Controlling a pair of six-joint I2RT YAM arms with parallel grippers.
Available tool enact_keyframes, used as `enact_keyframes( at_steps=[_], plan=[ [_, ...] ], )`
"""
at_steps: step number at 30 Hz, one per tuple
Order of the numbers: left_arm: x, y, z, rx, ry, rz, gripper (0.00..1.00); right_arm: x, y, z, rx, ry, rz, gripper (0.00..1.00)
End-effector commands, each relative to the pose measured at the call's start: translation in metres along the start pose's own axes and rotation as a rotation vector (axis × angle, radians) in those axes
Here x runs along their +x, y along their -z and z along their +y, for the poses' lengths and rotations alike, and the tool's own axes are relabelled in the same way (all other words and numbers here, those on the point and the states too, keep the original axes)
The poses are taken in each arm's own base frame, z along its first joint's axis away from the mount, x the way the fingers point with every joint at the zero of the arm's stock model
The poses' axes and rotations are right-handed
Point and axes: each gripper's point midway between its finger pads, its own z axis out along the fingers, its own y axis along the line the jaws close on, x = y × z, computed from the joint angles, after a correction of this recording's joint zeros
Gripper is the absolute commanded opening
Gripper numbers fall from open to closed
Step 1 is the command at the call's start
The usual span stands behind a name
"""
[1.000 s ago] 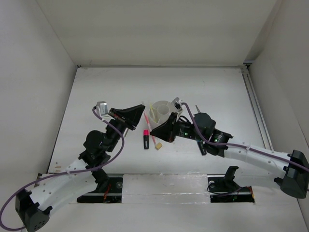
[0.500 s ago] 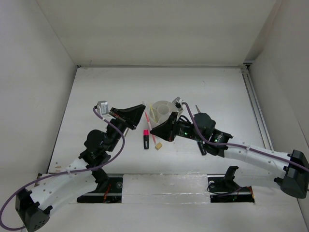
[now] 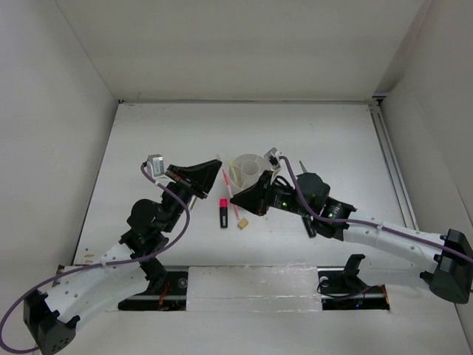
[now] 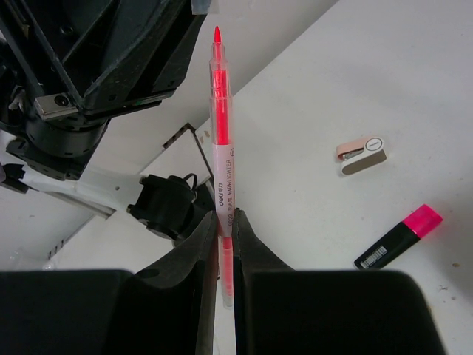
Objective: Sort the stationery into containers
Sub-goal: Close the pen cap on the pen.
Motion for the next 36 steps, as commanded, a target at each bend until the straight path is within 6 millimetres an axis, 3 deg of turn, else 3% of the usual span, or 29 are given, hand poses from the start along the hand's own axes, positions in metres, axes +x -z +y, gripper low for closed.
enact_keyframes(
  at_steps=[1,18,36],
  plan=[
    [-0.022,-0.001,-0.021,0.065,0.001,-0.057,0.0,-0.018,0.0,0.015,-0.037,0.022,-0.052,0.0],
    [-0.015,-0.003,-0.016,0.054,0.006,-0.043,0.0,-0.026,-0.004,0.025,-0.072,0.027,-0.052,0.0],
    [-0.009,-0.003,-0.018,0.077,0.006,-0.027,0.0,-0.032,-0.005,0.016,-0.021,0.024,-0.086,0.0]
  ],
)
